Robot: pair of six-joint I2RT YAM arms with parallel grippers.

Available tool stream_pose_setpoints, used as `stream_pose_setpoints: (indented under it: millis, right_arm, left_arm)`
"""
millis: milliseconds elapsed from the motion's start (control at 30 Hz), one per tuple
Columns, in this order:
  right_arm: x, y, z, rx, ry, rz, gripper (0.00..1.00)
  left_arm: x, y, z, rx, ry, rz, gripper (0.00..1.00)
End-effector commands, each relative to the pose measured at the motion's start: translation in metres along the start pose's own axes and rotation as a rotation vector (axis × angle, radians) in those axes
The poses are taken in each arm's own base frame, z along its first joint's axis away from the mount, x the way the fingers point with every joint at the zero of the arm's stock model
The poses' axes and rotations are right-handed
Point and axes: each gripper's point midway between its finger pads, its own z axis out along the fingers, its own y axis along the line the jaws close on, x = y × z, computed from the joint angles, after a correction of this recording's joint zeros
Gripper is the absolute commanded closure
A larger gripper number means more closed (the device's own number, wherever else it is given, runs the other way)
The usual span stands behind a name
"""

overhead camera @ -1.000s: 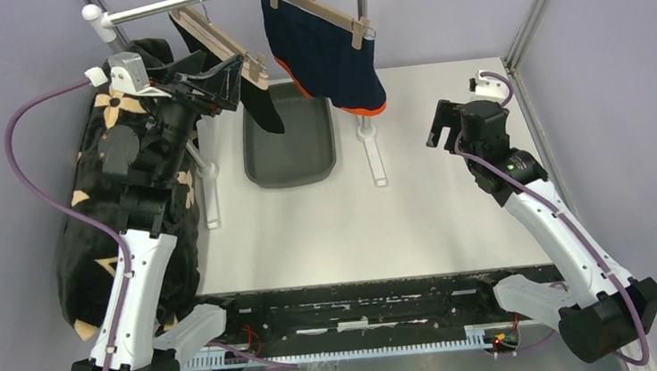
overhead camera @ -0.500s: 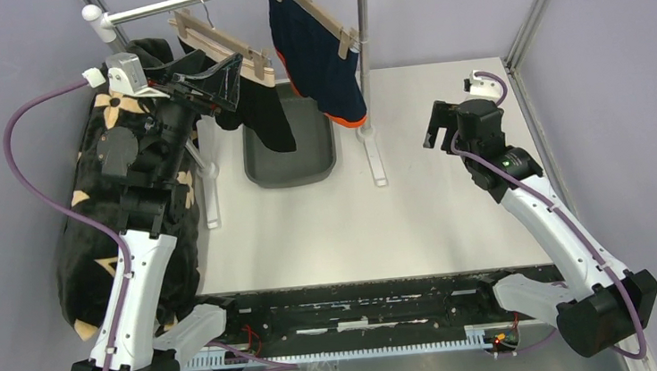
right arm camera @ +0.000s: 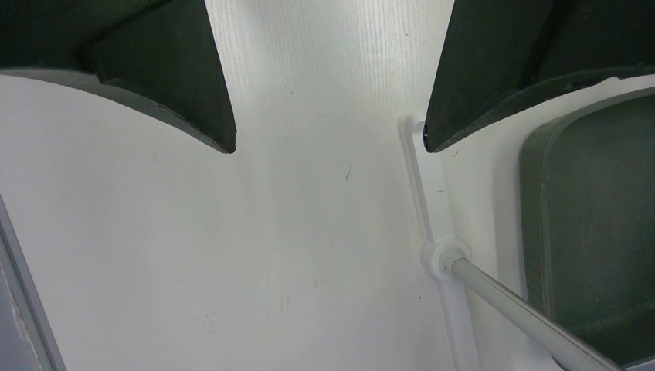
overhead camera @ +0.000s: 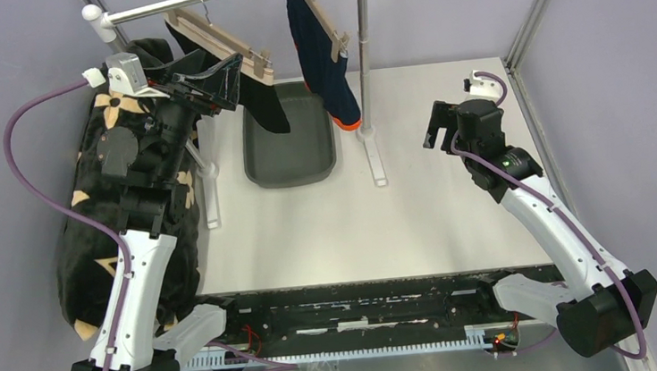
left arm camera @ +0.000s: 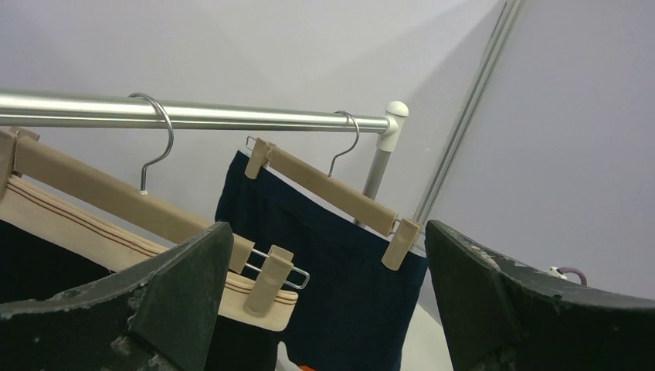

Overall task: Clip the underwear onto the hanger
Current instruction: Reset both arms

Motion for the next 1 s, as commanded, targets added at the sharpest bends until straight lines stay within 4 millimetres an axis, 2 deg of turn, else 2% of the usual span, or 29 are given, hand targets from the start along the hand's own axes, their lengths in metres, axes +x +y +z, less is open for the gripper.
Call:
stream_pose_setpoints:
  millis: [0, 967]
  right_arm:
    - [-0.0242, 0.0037, -0.0071, -0.017, -0.068, 0.021, 0.00]
    - [-0.0259, 0.0032, -0.0109, -0.021, -0.072, 0.025, 0.00]
  left_arm:
    - [-0.0189, -0.0128, -0.0014, 0.040, -0.057, -0.025, 0.01]
    - [-0.0213, -0.0141, -0.0038, 0.039, -0.059, -0.024, 0.01]
